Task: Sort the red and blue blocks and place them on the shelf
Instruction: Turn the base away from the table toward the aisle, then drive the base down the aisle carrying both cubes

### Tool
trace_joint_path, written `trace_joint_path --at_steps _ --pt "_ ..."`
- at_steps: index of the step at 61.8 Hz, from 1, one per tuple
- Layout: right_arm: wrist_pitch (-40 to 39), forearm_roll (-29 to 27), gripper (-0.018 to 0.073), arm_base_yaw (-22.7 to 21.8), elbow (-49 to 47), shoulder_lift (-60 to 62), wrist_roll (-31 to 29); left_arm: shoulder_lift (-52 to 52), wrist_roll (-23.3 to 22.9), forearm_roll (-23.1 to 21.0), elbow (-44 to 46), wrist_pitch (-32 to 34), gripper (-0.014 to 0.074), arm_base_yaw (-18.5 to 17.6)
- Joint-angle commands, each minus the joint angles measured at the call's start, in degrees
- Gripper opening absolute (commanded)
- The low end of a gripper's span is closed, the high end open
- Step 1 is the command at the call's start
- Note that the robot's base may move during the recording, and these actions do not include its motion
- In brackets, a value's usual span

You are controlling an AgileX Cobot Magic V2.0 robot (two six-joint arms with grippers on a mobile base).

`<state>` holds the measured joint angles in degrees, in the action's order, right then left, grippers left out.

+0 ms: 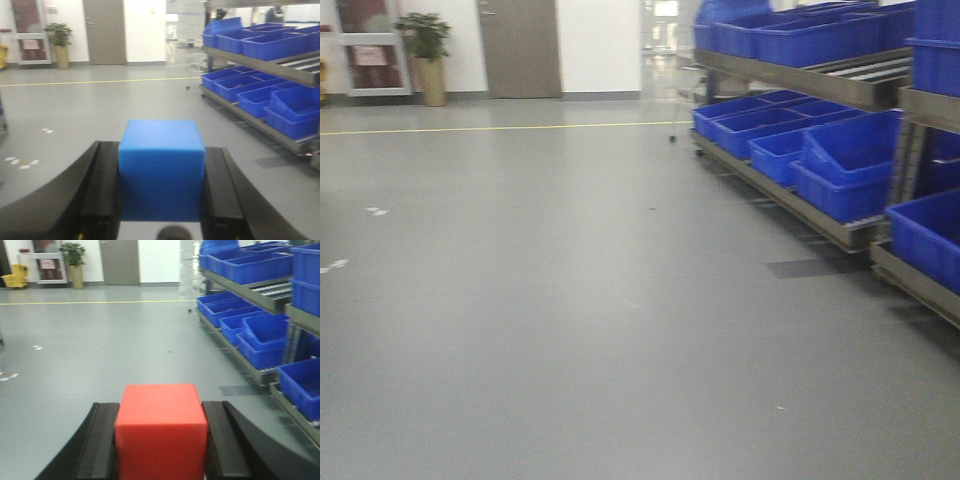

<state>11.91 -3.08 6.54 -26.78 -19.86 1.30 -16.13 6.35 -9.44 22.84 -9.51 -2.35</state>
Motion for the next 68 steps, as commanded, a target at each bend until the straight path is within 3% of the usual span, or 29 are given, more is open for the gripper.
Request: trace_joint_path --at_steps 1,68 --pt "-4.9 -0.1 0.005 -0.3 -1.5 -0.3 -0.5 -1.0 -0.4 -0.2 1.7 4.7 0.0125 0.0" --pt "-4.9 -0.1 0.005 -0.3 -1.5 -0.3 -0.5 -1.0 -0.4 -0.2 1.7 4.7 0.0125 0.0"
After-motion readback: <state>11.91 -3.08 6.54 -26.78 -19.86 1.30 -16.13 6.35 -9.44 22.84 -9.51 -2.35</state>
